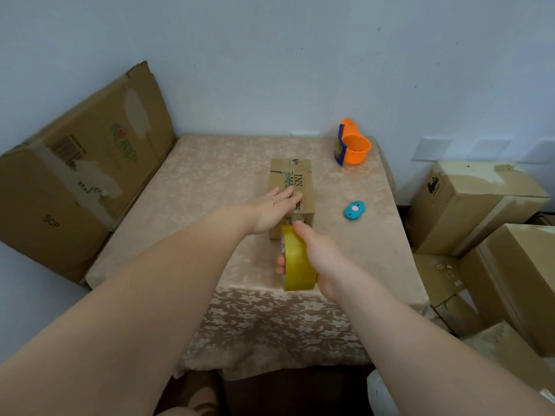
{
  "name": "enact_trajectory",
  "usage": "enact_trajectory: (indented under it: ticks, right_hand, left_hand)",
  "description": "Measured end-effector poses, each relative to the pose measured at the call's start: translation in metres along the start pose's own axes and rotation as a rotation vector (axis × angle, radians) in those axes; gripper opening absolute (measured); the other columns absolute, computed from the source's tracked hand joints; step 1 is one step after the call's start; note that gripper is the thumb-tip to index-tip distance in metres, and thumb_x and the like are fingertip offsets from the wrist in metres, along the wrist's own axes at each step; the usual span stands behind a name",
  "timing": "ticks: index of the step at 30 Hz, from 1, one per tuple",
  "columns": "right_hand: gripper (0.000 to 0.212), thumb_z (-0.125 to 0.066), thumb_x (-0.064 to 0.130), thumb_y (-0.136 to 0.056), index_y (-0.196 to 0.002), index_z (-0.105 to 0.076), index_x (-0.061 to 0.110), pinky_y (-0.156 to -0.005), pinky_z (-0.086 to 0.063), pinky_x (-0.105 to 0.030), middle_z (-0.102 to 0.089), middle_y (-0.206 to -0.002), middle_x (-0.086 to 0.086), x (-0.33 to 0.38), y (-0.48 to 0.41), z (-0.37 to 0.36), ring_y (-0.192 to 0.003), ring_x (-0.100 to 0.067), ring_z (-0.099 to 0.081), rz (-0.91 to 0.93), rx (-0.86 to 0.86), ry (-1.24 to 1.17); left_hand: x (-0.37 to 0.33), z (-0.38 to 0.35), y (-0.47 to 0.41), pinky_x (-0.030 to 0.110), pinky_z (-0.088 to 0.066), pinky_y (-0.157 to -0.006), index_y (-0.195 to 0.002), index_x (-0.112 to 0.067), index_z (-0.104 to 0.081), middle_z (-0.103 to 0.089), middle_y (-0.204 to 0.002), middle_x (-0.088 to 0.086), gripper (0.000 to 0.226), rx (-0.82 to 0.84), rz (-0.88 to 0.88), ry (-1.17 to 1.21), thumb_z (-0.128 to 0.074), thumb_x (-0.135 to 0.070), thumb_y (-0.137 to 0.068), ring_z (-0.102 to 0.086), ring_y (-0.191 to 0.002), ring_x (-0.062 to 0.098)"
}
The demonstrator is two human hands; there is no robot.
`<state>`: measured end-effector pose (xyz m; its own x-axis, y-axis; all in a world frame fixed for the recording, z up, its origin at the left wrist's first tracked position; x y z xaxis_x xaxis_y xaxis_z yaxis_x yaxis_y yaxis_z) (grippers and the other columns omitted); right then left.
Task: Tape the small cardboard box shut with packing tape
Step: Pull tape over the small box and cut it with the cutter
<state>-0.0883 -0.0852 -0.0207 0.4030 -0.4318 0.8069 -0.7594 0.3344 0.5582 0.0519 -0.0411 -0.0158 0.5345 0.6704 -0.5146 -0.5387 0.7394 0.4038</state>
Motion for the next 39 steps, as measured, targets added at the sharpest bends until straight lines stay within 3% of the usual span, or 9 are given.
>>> enact_trajectory:
  ticks: [9,14,24,26,27,30,34,37,39]
  right_hand:
    - [0.036,-0.04,0.037,-0.098,-0.108,-0.052,0.005,-0.038,-0.05,-0.021,-0.058,-0.089,-0.023,-0.005,0.013,-0.008,-0.041,-0.017,-0.059,-0.005,-0.051,-0.057]
    - [0.041,-0.039,0.037,-0.098,-0.115,-0.051,0.002,-0.038,-0.05,-0.021,-0.06,-0.086,-0.023,-0.005,0.013,-0.009,-0.045,-0.021,-0.059,-0.048,-0.073,-0.058]
    - [0.042,-0.039,0.037,-0.098,-0.116,-0.052,0.001,-0.04,-0.054,-0.025,-0.062,-0.07,-0.018,-0.001,0.003,-0.007,-0.049,-0.025,-0.062,-0.116,-0.083,-0.006]
    - [0.046,-0.044,0.043,-0.093,-0.117,-0.053,0.004,-0.051,-0.059,-0.031,-0.066,-0.082,-0.019,-0.001,-0.002,-0.01,-0.06,-0.028,-0.066,-0.107,-0.114,0.0]
    - [0.057,-0.048,0.051,-0.086,-0.122,-0.052,0.007,-0.069,-0.061,-0.039,-0.068,-0.098,-0.019,-0.002,-0.004,-0.012,-0.077,-0.032,-0.068,-0.104,-0.14,0.025]
    - [0.083,-0.048,0.071,-0.063,-0.131,-0.051,0.023,-0.103,-0.043,-0.052,-0.058,-0.132,-0.01,-0.009,-0.016,-0.008,-0.119,-0.033,-0.055,-0.119,-0.172,0.046]
    - [0.06,-0.037,0.06,-0.086,-0.098,-0.064,0.009,-0.079,-0.055,-0.038,-0.069,-0.094,-0.012,0.0,-0.016,0.016,-0.087,-0.028,-0.066,-0.149,-0.325,0.003]
    - [0.041,-0.041,0.042,-0.09,-0.091,-0.061,0.007,-0.072,-0.049,-0.034,-0.063,-0.084,-0.011,0.008,-0.027,0.036,-0.072,-0.025,-0.058,-0.095,-0.449,0.117]
    - [0.035,-0.044,0.035,-0.086,-0.095,-0.062,0.007,-0.083,-0.052,-0.038,-0.066,-0.098,-0.016,0.014,-0.034,0.047,-0.087,-0.032,-0.062,-0.051,-0.516,0.264]
  left_hand:
    - [-0.004,-0.001,0.004,0.043,0.001,-0.117,-0.146,-0.036,-0.014,-0.001,-0.158,-0.007,0.1,-0.001,0.0,-0.014,-0.009,-0.074,-0.054,0.007,-0.145,0.013]
    - [-0.008,-0.001,0.009,0.041,0.003,-0.117,-0.146,-0.032,-0.014,0.001,-0.158,-0.007,0.049,0.014,-0.057,-0.068,-0.014,-0.036,-0.098,0.007,-0.145,0.015]
    - [-0.013,0.001,0.015,0.041,0.002,-0.117,-0.147,-0.031,-0.013,0.002,-0.158,-0.005,0.048,0.02,-0.057,-0.096,-0.013,-0.03,-0.099,0.007,-0.145,0.017]
    - [-0.014,0.003,0.015,0.041,0.002,-0.117,-0.146,-0.033,-0.014,0.0,-0.158,-0.007,0.047,0.018,-0.049,-0.076,-0.012,-0.033,-0.099,0.006,-0.145,0.015]
    - [-0.015,0.004,0.016,0.04,0.001,-0.117,-0.146,-0.032,-0.015,-0.001,-0.158,-0.007,0.048,0.012,-0.049,-0.094,-0.011,-0.034,-0.099,0.005,-0.145,0.016]
    - [-0.021,0.004,0.013,0.043,-0.011,-0.116,-0.144,-0.024,-0.025,-0.016,-0.157,0.002,0.049,-0.054,-0.02,-0.225,-0.011,-0.036,-0.099,-0.012,-0.144,0.024]
    - [-0.04,-0.001,0.014,0.053,-0.028,-0.105,-0.121,-0.016,-0.045,-0.052,-0.13,0.017,0.049,-0.195,0.059,-0.32,-0.015,-0.044,-0.095,-0.045,-0.12,0.036]
    - [-0.052,-0.01,0.011,0.057,-0.024,-0.106,-0.129,-0.013,-0.04,-0.044,-0.139,0.015,0.055,-0.2,0.118,-0.348,-0.015,-0.047,-0.093,-0.041,-0.125,0.035]
    - [-0.057,-0.018,0.007,0.061,-0.017,-0.107,-0.136,-0.015,-0.035,-0.032,-0.148,0.014,0.059,-0.211,0.161,-0.417,-0.014,-0.049,-0.092,-0.033,-0.132,0.034]
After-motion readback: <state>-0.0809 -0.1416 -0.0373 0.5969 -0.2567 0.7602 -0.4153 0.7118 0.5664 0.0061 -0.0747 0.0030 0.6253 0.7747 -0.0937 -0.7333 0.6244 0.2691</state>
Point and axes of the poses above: each hand's wrist, its own y-axis away from the middle knuckle, its own z-axis out of the back of the hand, x = y × z, the point moved 1 cm from there along -y, towards the middle knuckle
